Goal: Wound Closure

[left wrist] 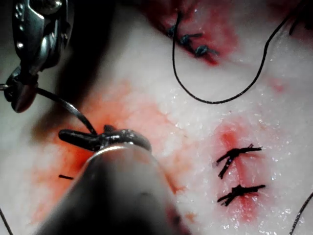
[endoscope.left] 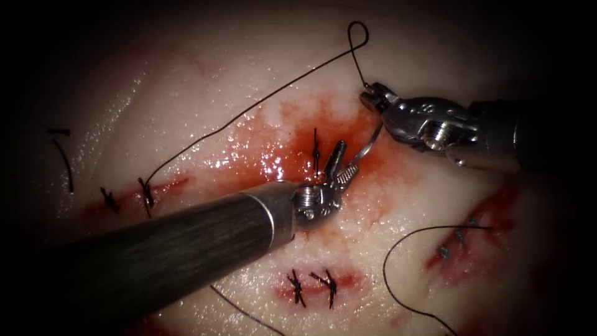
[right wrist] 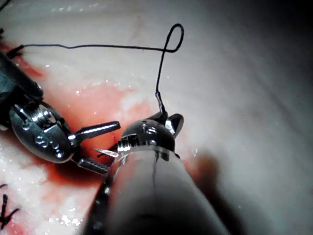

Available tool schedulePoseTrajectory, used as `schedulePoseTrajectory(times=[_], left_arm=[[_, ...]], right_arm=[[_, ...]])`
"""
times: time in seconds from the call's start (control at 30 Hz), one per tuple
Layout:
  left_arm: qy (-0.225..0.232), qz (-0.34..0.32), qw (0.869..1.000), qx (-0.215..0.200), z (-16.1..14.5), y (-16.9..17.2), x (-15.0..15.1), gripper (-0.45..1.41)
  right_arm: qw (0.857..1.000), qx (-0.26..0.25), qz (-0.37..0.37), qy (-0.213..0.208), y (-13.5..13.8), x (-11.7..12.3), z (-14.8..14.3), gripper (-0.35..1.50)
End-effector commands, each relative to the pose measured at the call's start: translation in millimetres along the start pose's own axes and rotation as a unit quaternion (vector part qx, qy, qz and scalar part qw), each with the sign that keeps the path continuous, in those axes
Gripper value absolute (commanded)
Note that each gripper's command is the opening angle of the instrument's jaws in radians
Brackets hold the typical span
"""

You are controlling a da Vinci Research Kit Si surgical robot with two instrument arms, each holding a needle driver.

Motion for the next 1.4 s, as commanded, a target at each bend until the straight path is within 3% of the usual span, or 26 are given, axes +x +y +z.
schedulePoseTrajectory(times=[0.03,0.13,0.2,0.27,0.37,0.57,0.67,0.9,0.93,1.03,1.13,1.33,1.4], left_arm=[[0.008,-0.035,0.999,-0.015,0.8,0.0,0.2,1.08],[0.030,-0.102,0.993,-0.059,1.1,-1.4,0.4,1.23],[0.064,-0.162,0.979,-0.107,0.7,-2.1,0.4,1.23],[0.094,-0.228,0.956,-0.162,0.3,-2.9,0.5,1.23],[0.120,-0.310,0.913,-0.237,0.0,-3.9,0.5,1.20],[0.179,-0.441,0.801,-0.364,0.2,-5.3,0.2,1.20],[0.188,-0.462,0.775,-0.389,0.5,-5.3,0.2,1.20],[0.195,-0.464,0.765,-0.402,1.0,-5.1,-0.5,1.11],[0.193,-0.469,0.760,-0.406,0.9,-5.0,-0.7,1.03],[0.182,-0.482,0.748,-0.418,0.7,-4.4,-1.4,0.32],[0.171,-0.478,0.756,-0.413,0.6,-3.8,-1.9,0.04],[0.136,-0.461,0.771,-0.417,1.3,-2.6,-2.7,0.00],[0.114,-0.448,0.777,-0.427,1.6,-2.0,-3.1,-0.15]], right_arm=[[1.000,0.015,0.003,0.003,0.1,-0.1,0.5,-0.35],[0.999,0.039,0.001,0.007,1.2,0.1,0.3,-0.35],[0.998,0.065,-0.001,0.017,2.1,0.2,0.1,-0.35],[0.995,0.092,-0.005,0.034,3.0,0.3,0.0,-0.35],[0.987,0.152,-0.015,0.059,4.6,0.5,-0.3,-0.35],[0.950,0.265,-0.112,0.120,7.1,0.0,-0.6,-0.35],[0.932,0.306,-0.128,0.144,7.5,-0.5,-0.3,-0.35],[0.895,0.342,-0.194,0.210,6.9,-3.2,0.3,-0.35],[0.890,0.341,-0.200,0.229,6.6,-3.9,0.4,-0.35],[0.879,0.351,-0.212,0.244,5.9,-5.4,0.8,-0.35],[0.874,0.347,-0.222,0.257,5.7,-6.1,0.8,-0.35],[0.866,0.319,-0.261,0.283,5.6,-5.9,0.6,-0.35],[0.862,0.310,-0.272,0.295,5.4,-5.7,0.5,-0.35]])
